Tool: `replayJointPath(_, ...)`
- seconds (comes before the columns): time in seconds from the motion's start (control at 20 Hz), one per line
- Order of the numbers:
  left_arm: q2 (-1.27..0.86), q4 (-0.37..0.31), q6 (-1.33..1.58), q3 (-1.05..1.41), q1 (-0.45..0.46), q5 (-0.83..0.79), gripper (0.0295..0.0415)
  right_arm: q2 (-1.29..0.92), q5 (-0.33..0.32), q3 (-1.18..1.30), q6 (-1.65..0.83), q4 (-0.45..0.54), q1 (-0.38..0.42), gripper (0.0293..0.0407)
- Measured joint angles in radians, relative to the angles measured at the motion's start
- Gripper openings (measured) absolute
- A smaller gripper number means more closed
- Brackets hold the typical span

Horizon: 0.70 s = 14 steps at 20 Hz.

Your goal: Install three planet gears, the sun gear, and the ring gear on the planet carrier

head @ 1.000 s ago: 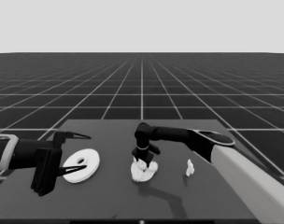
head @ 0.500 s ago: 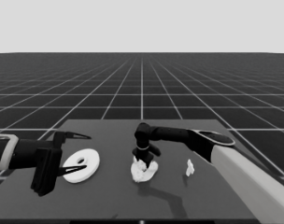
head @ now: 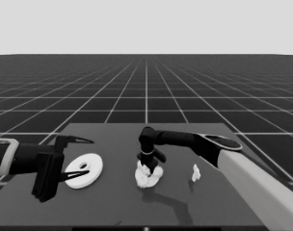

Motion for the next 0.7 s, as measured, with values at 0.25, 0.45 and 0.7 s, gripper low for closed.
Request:
replayJointPath(0.25, 0.000, 0.000, 0.000, 0.000, 0.000, 0.000, 0.0385, 0.000, 0.000, 0.000, 0.052, 0.000, 0.000, 0.0310)
replayJointPath(0.45, 0.000, 0.000, 0.000, 0.000, 0.000, 0.000, 0.0385, 0.000, 0.000, 0.000, 0.094, 0.000, 0.000, 0.0310)
replayJointPath(0.7, 0.000, 0.000, 0.000, 0.000, 0.000, 0.000, 0.0385, 0.000, 0.000, 0.000, 0.147, 0.000, 0.000, 0.0310)
